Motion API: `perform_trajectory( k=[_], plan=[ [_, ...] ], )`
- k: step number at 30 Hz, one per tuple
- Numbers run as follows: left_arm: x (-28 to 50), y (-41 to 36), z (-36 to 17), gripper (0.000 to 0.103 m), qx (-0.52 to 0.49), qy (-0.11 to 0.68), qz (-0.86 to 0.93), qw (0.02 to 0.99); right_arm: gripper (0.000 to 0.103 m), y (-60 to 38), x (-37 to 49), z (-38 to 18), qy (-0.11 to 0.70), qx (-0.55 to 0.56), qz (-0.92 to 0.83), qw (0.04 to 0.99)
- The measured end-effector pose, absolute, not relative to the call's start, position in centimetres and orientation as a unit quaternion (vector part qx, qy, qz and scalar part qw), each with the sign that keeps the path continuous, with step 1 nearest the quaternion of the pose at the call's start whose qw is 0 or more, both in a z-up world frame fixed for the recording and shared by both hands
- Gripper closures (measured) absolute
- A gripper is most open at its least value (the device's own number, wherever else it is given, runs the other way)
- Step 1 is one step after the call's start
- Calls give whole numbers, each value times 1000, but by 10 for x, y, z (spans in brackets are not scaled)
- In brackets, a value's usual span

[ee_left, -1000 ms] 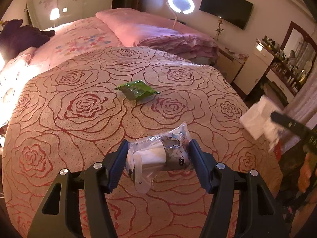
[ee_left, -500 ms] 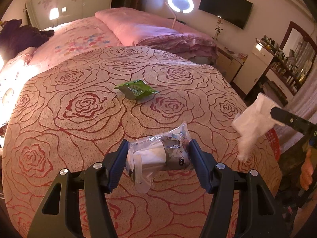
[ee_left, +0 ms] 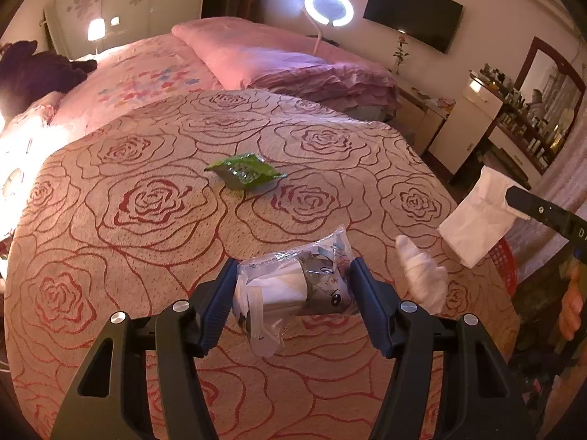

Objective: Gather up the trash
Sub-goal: 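Carry the tissue and clear bag toward the red wastebasket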

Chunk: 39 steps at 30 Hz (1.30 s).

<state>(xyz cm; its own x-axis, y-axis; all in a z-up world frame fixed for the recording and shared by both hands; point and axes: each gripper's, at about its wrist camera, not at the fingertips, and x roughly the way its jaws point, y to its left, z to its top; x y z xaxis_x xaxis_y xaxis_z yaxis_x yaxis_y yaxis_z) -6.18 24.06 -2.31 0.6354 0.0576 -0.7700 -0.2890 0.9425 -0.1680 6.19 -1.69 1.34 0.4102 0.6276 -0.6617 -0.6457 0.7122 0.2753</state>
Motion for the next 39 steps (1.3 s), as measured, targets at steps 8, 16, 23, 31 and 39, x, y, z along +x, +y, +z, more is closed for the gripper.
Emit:
perform_trajectory(
  k=[8,16,23,31,39],
  plan=[
    [-46,225,-1,43,-116,401,79,905,88,-34,62,32,358,-10,355,864],
    [-22,198,16,43,-91,394,47,913,88,-65,69,41,345,11,324,881],
    [10,159,21,43,-72,396,0,915,88,-96,77,31,350,20,274,896],
    [41,106,16,43,-40,408,-52,911,88,-129,88,16,363,41,227,902],
    [67,64,9,43,-23,422,-89,902,88,-161,102,-3,382,60,189,902]
  ],
)
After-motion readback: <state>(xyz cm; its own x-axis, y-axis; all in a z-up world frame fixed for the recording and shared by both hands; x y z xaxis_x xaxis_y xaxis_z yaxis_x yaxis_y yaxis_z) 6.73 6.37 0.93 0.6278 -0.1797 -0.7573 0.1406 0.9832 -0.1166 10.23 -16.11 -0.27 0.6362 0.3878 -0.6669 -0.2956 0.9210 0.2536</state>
